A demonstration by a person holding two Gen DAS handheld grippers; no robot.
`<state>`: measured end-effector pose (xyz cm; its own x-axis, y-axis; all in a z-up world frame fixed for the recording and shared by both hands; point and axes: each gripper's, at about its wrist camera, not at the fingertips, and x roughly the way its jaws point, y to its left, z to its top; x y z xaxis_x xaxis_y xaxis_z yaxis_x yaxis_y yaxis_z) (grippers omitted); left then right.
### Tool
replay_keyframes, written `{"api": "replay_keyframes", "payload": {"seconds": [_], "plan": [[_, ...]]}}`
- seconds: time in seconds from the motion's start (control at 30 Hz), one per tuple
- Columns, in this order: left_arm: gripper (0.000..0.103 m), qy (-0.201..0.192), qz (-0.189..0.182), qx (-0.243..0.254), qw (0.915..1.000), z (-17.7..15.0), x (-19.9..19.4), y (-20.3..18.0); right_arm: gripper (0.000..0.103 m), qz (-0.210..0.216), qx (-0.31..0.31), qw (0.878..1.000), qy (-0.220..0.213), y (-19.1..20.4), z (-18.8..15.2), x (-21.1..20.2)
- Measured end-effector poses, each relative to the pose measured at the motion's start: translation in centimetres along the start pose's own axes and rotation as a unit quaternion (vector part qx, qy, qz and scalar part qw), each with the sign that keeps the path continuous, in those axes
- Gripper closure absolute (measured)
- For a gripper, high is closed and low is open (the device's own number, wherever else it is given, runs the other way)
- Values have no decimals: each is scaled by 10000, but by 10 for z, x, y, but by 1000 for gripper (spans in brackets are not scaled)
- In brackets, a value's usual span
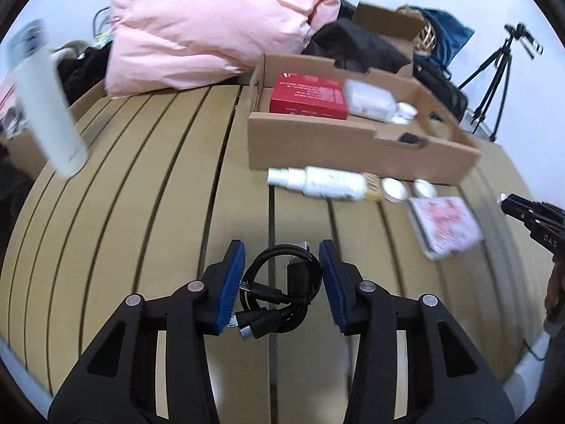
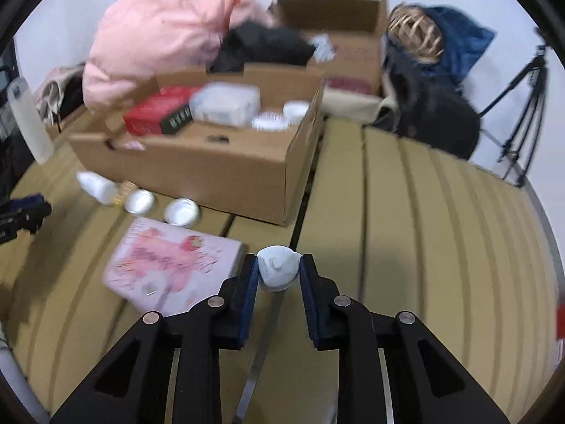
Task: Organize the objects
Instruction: 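Carry the white cap and black cable into the tray and release both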
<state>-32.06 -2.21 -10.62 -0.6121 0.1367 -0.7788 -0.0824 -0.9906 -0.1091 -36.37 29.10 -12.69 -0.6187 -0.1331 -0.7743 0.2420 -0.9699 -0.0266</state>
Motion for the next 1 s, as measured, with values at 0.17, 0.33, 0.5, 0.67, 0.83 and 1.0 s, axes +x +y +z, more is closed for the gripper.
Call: {"api": "replay_keyframes", "payload": {"seconds": [0.17,0.33,0.5,0.67,0.83,1.0], "plan": [[64,-207,-296,-363,9987,-29,-80,3,77,57,79,9998,-186,23,-24,-91],[64,-262,-405,-450,9978,-41,-125,-2,77,332,183,9987,-349,50,-54,-164],[64,-418,-465,-340,9975,-38,-137,-11,77,398,241,9983,-346,60,-64,-183],[64,-401,-568,-133,9975,-20,-127,-18,77,436,299,9981,-329,62,-65,-181],[64,-439,-864,82,9953,34,-106,-23,77,353,51,9988,-337,59,-40,-164],[64,-218,-1131,397,9925,115,-48,-47,77,478,-52,9976,-495,40,18,-133]]}}
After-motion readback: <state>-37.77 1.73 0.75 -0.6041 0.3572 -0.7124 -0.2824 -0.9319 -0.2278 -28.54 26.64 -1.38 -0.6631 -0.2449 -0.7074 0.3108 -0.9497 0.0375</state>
